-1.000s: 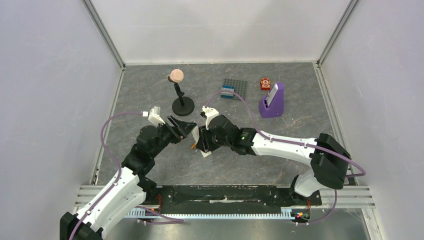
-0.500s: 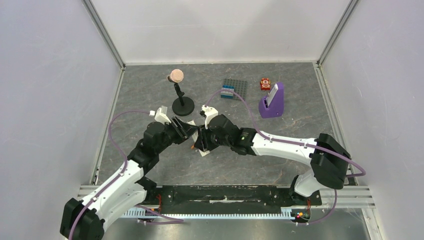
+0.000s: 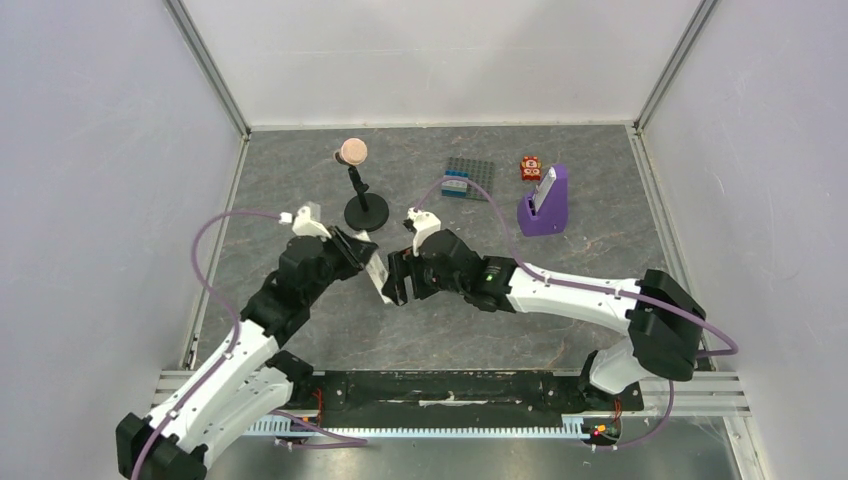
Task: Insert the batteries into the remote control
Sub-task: Adjust the remote control, then pick up the battery from the center of the board.
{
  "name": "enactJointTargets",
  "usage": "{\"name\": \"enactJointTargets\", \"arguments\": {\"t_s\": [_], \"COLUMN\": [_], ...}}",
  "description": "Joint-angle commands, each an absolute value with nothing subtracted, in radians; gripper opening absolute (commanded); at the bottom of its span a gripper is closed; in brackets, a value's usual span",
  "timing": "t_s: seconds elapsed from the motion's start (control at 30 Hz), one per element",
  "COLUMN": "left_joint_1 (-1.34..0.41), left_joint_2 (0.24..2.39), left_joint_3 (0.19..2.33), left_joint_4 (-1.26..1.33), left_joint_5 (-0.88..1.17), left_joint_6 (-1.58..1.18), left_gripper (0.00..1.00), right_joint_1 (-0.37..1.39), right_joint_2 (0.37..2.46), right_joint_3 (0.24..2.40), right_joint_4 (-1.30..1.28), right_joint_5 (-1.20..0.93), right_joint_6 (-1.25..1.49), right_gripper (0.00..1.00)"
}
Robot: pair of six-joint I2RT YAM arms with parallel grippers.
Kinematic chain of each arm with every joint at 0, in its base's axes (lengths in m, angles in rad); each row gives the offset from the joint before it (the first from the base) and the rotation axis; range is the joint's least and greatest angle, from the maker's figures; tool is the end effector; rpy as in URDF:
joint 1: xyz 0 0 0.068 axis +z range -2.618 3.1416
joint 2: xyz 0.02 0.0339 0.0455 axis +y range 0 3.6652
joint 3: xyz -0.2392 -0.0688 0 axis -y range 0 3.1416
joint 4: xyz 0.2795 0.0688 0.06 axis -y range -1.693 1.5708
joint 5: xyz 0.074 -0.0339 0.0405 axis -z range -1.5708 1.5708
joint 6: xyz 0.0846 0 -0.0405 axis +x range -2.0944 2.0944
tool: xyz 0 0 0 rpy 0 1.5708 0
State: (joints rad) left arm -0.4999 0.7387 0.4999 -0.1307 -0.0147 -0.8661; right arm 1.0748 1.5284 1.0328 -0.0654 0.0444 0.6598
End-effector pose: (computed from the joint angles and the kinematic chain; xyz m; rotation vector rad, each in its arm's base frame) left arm 0.2435 -0.1316 0.2095 -0.3828 2.0108 -0.8734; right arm 0.2025 0.3663 0.1880 -0.4445 2.2479 0.9328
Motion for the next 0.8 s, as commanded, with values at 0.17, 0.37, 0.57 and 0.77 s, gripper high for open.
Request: {"name": "enactJointTargets", "arguments": {"t_s": [0.17, 0.37, 0.57, 0.77], "left_joint_1": [-0.497, -0.498, -0.497, -0.498], "left_joint_2": [0.667, 0.651, 0.617, 0.553], "left_joint_3": [0.772, 0.823, 0.83, 0.816], "left_joint_4": [-0.403, -0.427, -0.429, -0.445], "left_joint_5": [-0.592, -0.678, -0.677, -0.666], "left_joint_6": [-0.595, -0.555, -0.534, -0.519], "left_gripper": [0.02, 0.02, 0.02, 0.02], "right_joint_1": [1.079, 1.097, 1.144, 1.191], "right_joint_2": [1.587, 1.712, 1.814, 1.892], "right_joint_3": [1.052, 1.134, 1.218, 1.306], "right_joint_4": [-0.131, -0.21, -0.236, -0.26], "right_joint_5": [0.177, 0.294, 0.41, 0.514], "right_joint_6": [0.67, 0.769, 0.855, 0.895], "right_gripper": [0.56, 0.5, 0.52, 0.55]}}
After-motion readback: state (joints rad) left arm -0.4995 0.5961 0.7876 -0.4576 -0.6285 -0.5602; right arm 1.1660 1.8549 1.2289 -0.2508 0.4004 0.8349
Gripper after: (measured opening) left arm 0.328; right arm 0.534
